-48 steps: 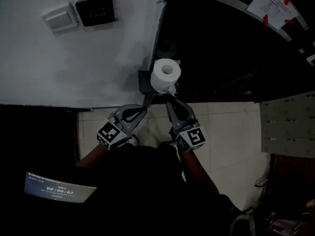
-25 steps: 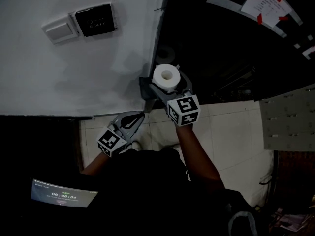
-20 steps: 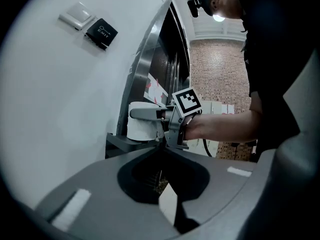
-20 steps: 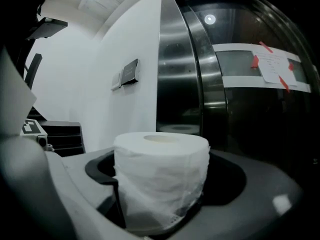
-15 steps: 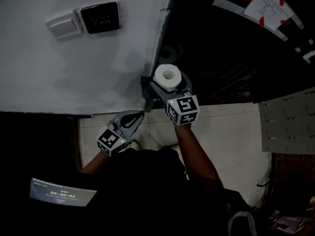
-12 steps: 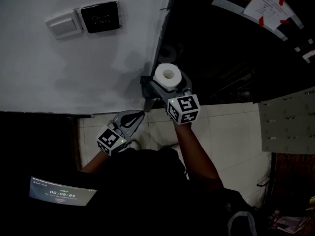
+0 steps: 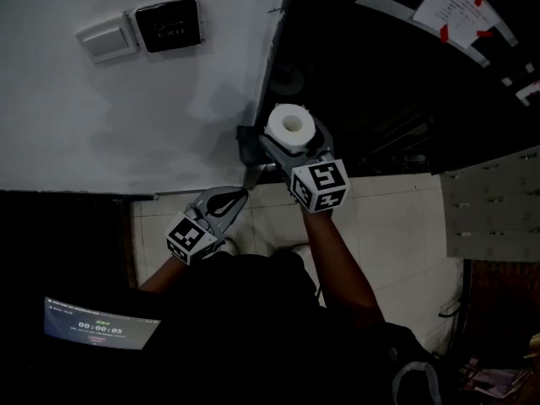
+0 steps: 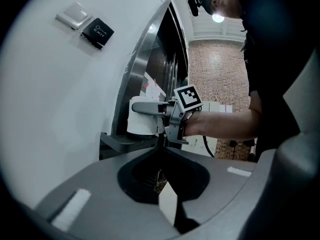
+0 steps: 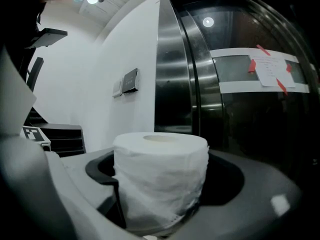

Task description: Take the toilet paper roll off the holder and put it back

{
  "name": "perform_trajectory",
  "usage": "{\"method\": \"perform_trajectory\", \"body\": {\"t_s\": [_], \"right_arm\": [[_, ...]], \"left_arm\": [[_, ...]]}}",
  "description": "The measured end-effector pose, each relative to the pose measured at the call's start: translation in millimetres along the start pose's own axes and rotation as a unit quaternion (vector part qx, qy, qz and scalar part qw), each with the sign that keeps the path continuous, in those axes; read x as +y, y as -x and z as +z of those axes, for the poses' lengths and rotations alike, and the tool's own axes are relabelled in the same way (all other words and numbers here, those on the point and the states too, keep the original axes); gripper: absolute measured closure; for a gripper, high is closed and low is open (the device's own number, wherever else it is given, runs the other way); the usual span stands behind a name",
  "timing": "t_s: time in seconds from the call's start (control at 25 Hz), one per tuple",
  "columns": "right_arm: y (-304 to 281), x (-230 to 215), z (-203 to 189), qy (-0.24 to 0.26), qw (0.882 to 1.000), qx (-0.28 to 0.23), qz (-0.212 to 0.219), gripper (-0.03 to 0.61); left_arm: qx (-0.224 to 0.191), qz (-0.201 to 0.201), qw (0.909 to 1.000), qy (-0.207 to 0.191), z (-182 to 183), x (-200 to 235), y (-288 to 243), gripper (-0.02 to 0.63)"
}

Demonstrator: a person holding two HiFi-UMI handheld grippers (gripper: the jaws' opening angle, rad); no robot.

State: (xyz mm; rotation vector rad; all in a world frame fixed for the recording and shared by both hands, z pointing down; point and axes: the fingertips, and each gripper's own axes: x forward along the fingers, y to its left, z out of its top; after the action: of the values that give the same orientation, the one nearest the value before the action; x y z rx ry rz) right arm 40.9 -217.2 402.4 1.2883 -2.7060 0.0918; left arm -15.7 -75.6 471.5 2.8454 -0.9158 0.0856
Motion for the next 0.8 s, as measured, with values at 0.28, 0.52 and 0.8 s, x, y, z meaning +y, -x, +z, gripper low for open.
{"method": "perform_trajectory", "body": {"t_s": [0.28, 0.52, 0.8], "right_arm": [[21, -42, -5, -0.008, 0.999, 0.002, -0.037, 0.118], [40, -93, -14, -0.012, 0.996, 0.008, -0.084, 0.118], [57, -134, -28, -0.017, 0.993, 0.014, -0.118, 0.118]], "left_arm": [[0.002, -0.001, 1.0000, 0.003, 1, -2, -4, 0.611], [0.003, 0.002, 1.0000, 0.000, -1, -1, -5, 0.611], [0.007, 0.003, 1.0000, -0.002, -1, -3, -8, 0.611]]}}
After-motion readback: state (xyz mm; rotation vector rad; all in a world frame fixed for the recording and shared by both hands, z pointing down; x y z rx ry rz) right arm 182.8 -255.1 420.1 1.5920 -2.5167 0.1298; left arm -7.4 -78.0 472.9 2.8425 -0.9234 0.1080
